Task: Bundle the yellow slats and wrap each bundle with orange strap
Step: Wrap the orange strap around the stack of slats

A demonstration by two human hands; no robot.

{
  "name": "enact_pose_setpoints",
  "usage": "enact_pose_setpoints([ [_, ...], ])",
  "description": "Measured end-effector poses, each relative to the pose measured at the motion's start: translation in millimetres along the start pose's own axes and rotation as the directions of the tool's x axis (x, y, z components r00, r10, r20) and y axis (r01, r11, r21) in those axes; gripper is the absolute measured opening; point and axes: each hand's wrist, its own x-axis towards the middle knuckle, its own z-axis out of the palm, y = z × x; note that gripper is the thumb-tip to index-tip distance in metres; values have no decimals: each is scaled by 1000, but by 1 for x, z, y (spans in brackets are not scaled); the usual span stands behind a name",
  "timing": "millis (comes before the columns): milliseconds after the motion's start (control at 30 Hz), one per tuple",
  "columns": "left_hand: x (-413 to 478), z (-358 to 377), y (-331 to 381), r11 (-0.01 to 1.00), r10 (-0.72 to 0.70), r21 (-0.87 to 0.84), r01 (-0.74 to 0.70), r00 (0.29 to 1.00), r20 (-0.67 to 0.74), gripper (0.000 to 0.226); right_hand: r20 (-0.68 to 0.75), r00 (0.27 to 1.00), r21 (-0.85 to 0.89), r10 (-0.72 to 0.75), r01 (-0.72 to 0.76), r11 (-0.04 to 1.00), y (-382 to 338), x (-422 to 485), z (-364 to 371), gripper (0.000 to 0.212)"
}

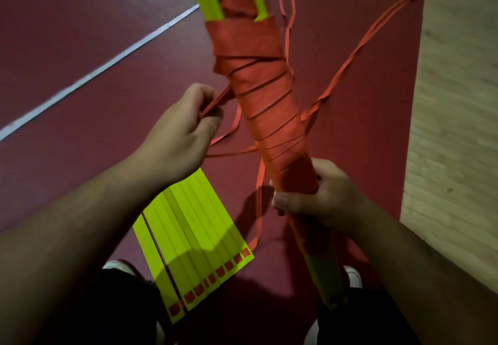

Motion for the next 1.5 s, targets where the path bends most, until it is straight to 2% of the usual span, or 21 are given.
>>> enact_pose_setpoints([
  [67,-2,3,1,998,-63,-22,62,997,-37,18,-25,1000,76,1,1,997,-2,1,-2,55],
  [167,-8,12,16,955,-90,-271,118,989,113,21,-120,993,128,22,-6,992,1,4,-2,50],
  [233,-13,18,26,947,-24,-307,90,977,211,28,-221,975,18,-3,7,1000,4,8,0,42],
  [300,-20,29,30,964,20,-260,52,964,265,45,-299,953,-141,-54,12,990,6,9,2,35],
  [333,-23,33,32,974,10,-220,48,967,253,53,-335,940,-182,-64,2,983,6,9,4,33],
  [400,-28,40,40,985,-62,-153,83,989,136,62,-415,908,-232,-60,-42,972,8,9,11,31],
  [500,-37,50,54,985,-144,-103,140,989,-30,55,-487,867,-452,-102,-151,879,10,9,20,41],
  [567,-37,54,60,972,-210,-128,198,973,-95,49,-450,883,-551,-136,-155,820,8,10,25,46],
  [667,-28,53,57,909,-359,-281,307,921,-154,49,-308,935,-649,-176,-71,758,5,10,32,59],
  [733,-25,49,55,899,-360,-326,293,917,-170,50,-242,953,-614,-182,-5,789,1,9,32,63],
  [800,-23,43,55,881,-353,-386,274,924,-149,57,-200,966,-493,-164,46,869,-5,7,27,61],
  [867,-19,38,52,809,-385,-513,286,918,-95,71,-77,996,-300,-50,24,954,-10,5,19,57],
  [933,-13,30,50,707,-426,-634,315,905,-25,82,134,983,-53,128,-122,991,-12,4,14,51],
  [967,-11,26,50,673,-427,-664,326,904,12,79,219,958,40,184,-198,979,-12,3,15,46],
  [1000,-8,22,49,662,-417,-670,336,908,44,72,238,951,70,199,-221,973,-11,3,16,39],
  [1067,-4,12,45,683,-383,-638,355,918,101,62,103,985,-44,139,-135,990,-9,5,18,28],
  [1133,0,4,37,727,-360,-579,368,923,135,58,-107,992,-283,59,-88,955,-4,7,18,36],
  [1200,3,1,27,777,-359,-508,371,925,127,56,-243,970,-376,0,-94,922,-1,8,16,39],
  [1333,4,4,20,847,-375,-399,351,927,18,66,-353,930,-458,-103,-76,886,4,5,19,35],
  [1500,1,9,22,834,-407,-405,375,913,6,61,-436,892,-535,-115,-155,830,0,3,22,33],
])
